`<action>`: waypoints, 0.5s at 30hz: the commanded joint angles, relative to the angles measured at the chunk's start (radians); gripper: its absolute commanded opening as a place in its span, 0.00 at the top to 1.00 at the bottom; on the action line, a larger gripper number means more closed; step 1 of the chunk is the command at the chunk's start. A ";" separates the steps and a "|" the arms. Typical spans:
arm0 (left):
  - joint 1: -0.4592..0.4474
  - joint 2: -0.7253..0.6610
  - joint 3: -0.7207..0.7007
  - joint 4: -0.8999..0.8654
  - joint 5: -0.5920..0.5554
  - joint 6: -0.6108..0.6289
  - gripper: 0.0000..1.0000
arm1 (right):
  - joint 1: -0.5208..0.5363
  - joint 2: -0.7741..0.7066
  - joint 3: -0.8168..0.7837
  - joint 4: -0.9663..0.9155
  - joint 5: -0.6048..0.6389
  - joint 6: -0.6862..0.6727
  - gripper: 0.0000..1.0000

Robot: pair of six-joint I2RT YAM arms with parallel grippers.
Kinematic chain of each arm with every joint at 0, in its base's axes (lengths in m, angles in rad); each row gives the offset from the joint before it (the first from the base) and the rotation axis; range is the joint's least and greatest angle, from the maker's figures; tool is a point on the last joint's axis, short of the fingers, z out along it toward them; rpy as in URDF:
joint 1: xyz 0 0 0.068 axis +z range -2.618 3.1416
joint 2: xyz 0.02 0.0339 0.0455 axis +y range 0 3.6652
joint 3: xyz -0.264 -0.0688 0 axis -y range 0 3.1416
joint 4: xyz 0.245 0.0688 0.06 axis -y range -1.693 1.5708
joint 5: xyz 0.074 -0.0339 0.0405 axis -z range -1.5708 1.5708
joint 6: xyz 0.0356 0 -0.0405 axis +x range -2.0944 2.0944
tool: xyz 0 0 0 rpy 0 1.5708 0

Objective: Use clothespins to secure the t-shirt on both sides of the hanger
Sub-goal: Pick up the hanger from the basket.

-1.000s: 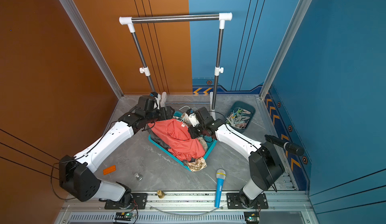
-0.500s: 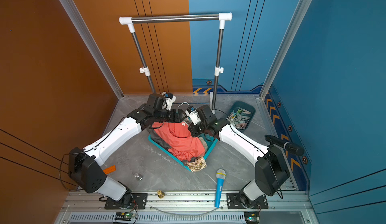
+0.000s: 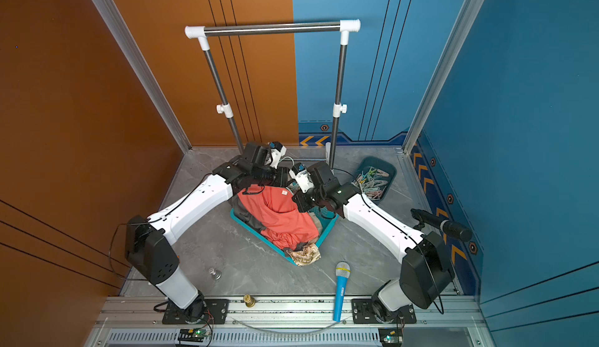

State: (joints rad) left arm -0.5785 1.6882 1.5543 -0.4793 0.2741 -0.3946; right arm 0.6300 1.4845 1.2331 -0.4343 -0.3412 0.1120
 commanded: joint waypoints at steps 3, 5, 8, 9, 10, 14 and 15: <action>-0.038 0.018 0.044 -0.053 -0.012 0.016 0.74 | 0.000 -0.037 0.005 0.041 -0.026 0.002 1.00; -0.042 0.019 0.052 -0.053 -0.009 0.011 0.79 | -0.005 -0.044 0.001 0.037 -0.018 0.007 1.00; -0.048 0.021 0.065 -0.053 -0.008 0.011 0.83 | -0.019 -0.066 -0.012 0.036 0.000 0.025 0.86; -0.049 0.021 0.068 -0.053 -0.009 0.012 0.84 | -0.027 -0.076 -0.016 0.035 -0.001 0.033 0.81; -0.049 0.019 0.071 -0.053 -0.011 0.014 0.84 | -0.038 -0.090 -0.021 0.035 -0.005 0.044 0.75; -0.046 0.007 0.093 -0.053 -0.037 0.035 0.86 | -0.104 -0.160 -0.028 0.014 -0.013 0.100 0.52; -0.044 0.002 0.101 -0.053 -0.042 0.040 0.86 | -0.125 -0.180 -0.026 0.003 -0.011 0.115 0.49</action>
State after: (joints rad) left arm -0.6224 1.6997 1.5982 -0.5331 0.2317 -0.3637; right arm 0.5484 1.3701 1.2114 -0.4347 -0.3431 0.1726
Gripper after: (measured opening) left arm 0.138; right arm 0.498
